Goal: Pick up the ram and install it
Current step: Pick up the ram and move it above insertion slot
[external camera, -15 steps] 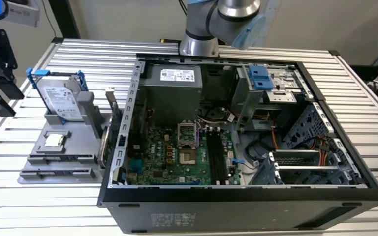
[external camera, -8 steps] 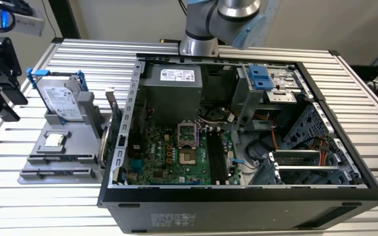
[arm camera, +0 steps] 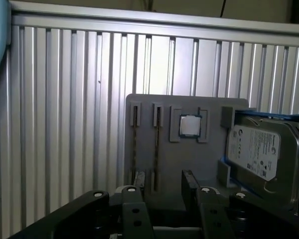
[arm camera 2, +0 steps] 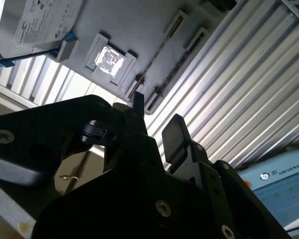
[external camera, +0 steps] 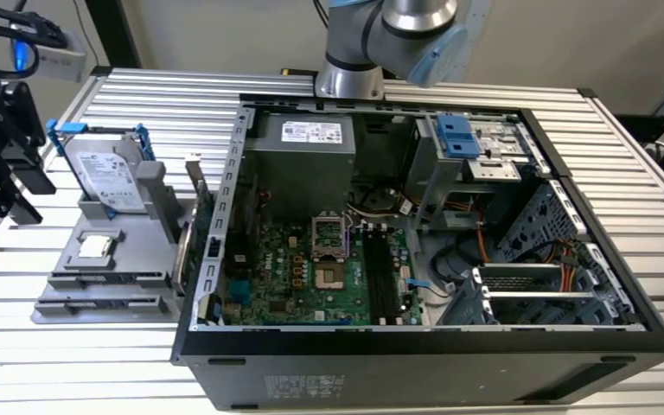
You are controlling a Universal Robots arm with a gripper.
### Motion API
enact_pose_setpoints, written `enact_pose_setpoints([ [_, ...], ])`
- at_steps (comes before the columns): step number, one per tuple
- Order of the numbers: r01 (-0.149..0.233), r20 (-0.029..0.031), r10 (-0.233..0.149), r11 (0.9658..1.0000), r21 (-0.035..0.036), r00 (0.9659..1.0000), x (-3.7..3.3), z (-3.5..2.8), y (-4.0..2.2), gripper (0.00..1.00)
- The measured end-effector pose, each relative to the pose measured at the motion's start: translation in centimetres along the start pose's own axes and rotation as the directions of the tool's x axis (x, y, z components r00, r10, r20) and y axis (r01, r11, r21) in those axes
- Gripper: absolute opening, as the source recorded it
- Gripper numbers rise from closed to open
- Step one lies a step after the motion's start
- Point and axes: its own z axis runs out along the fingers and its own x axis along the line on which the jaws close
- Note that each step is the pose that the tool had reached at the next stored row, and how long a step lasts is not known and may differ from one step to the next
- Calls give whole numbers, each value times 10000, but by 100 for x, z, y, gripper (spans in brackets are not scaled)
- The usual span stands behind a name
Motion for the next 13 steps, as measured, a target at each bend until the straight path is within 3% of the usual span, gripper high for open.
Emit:
enact_pose_setpoints([
  [13, -3, 0, 3, 10000, -1, 10000, 24, 234, 1, 100],
])
